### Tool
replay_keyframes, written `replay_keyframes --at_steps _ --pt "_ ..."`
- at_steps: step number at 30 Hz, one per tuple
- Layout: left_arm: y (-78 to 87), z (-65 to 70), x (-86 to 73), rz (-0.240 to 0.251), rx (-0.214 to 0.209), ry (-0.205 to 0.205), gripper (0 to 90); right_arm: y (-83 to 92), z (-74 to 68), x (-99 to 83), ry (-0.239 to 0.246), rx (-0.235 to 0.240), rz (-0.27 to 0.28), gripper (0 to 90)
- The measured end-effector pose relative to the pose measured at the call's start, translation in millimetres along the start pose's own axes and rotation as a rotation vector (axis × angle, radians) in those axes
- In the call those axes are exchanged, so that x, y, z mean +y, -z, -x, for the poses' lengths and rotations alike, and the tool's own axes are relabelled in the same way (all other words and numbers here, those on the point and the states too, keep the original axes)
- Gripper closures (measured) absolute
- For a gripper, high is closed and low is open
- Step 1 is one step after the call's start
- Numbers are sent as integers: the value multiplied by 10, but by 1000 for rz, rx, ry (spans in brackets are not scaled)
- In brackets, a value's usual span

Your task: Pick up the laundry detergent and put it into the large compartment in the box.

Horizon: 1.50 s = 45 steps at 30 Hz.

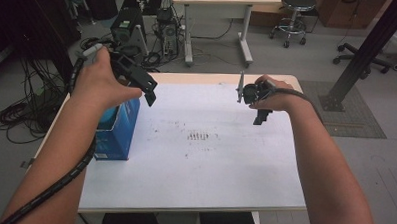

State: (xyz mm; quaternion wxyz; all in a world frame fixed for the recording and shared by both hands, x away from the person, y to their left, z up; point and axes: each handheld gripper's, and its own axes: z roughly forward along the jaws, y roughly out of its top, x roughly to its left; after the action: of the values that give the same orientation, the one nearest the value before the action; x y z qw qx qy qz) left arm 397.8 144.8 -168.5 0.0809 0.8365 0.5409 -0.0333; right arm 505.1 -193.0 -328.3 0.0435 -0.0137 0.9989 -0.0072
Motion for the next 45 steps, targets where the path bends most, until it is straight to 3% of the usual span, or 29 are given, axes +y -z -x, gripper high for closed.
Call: replay_keyframes --at_steps 2,3,4,6,7,12,13,20,28,31,33,35,45 --pt "-14 81 16 -13 -53 -77 2 7 -2 -8 1 0 5 64" --pt "-14 81 16 -13 -53 -77 2 7 -2 -8 1 0 5 64" --pt "-32 155 27 -29 -50 -133 2 8 -4 -19 -2 -1 2 64" --pt "-46 191 32 -38 -51 -156 2 4 -5 -34 -7 -1 -3 64" --pt "-73 255 37 -50 -46 -201 2 1 -5 -37 -7 0 -3 63" --pt "-162 406 42 -78 -49 -352 2 -23 -15 -56 -10 5 -8 64" --pt "-162 406 42 -78 -49 -352 2 -23 -15 -56 -10 5 -8 64" --pt "-207 501 37 -74 -63 -467 2 -14 -30 -76 -8 5 -5 64" --pt "-235 654 96 -93 -66 -620 2 32 -53 -86 -7 2 8 64" --pt "-276 717 125 -94 -52 -659 2 49 -74 -70 4 0 6 65" --pt "-298 763 134 -114 -21 -706 2 59 -86 -60 8 -2 5 64" --pt "-329 778 152 -125 -46 -705 2 63 -96 -49 13 -3 6 64" --pt "-400 835 184 -142 -81 -751 2 53 -118 12 34 -3 -5 65"
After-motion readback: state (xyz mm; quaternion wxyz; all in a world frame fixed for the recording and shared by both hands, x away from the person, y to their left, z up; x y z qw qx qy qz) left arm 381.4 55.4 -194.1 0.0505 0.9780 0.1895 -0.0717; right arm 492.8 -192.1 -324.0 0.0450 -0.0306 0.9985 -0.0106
